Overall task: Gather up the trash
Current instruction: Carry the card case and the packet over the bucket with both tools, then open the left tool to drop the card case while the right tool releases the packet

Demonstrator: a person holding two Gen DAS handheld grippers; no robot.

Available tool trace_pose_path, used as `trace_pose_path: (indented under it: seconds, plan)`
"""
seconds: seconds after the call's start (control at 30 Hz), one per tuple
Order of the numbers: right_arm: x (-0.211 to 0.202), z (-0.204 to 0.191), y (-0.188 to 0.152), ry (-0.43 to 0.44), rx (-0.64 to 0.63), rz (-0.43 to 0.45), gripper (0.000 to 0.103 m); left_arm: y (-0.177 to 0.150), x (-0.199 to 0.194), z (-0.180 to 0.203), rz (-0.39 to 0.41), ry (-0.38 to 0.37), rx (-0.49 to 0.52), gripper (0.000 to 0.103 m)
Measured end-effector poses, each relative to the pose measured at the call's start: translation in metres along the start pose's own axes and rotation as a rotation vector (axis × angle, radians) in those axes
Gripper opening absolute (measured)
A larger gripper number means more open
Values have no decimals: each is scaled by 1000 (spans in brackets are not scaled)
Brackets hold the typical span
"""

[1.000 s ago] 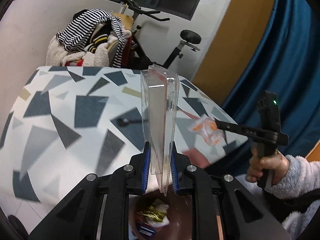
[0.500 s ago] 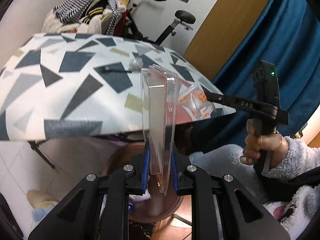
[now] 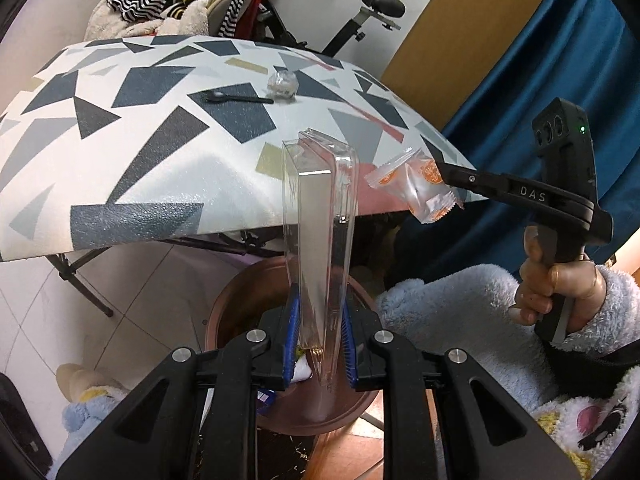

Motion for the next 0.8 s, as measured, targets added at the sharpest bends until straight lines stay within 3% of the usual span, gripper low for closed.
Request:
trace_pose_path:
  seconds: [0.1, 0.17, 0.23, 0.5, 0.6, 0.8]
  plan:
    - [2, 0, -2, 2, 2, -5, 7, -1, 5, -1, -15, -4, 0, 20]
    - [4, 1, -5, 4, 5, -10, 7, -2, 6, -1, -18, -16, -3, 30]
    - [6, 0, -7, 7, 6, -16, 7, -2, 4, 0, -6, -19, 0, 50]
    - [15, -5, -20, 20, 5, -50, 7, 3, -22, 10, 129, 51, 32, 85]
    - [21, -8, -28, 25, -1, -74, 7, 4, -35, 10, 178, 88, 32, 92]
    - [34, -12, -47, 17, -9, -118, 7, 6, -52, 4, 253, 138, 1, 96]
Point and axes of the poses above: each gripper's, at about its wrist camera, not at the fingertips, and x roughly the way its jaws point, z to its right, y to its top, the point moved 3 cm from there along x, roughly the way its jaws point, and after that the axes turned 14 degrees about -x, right-handed, at the moved point
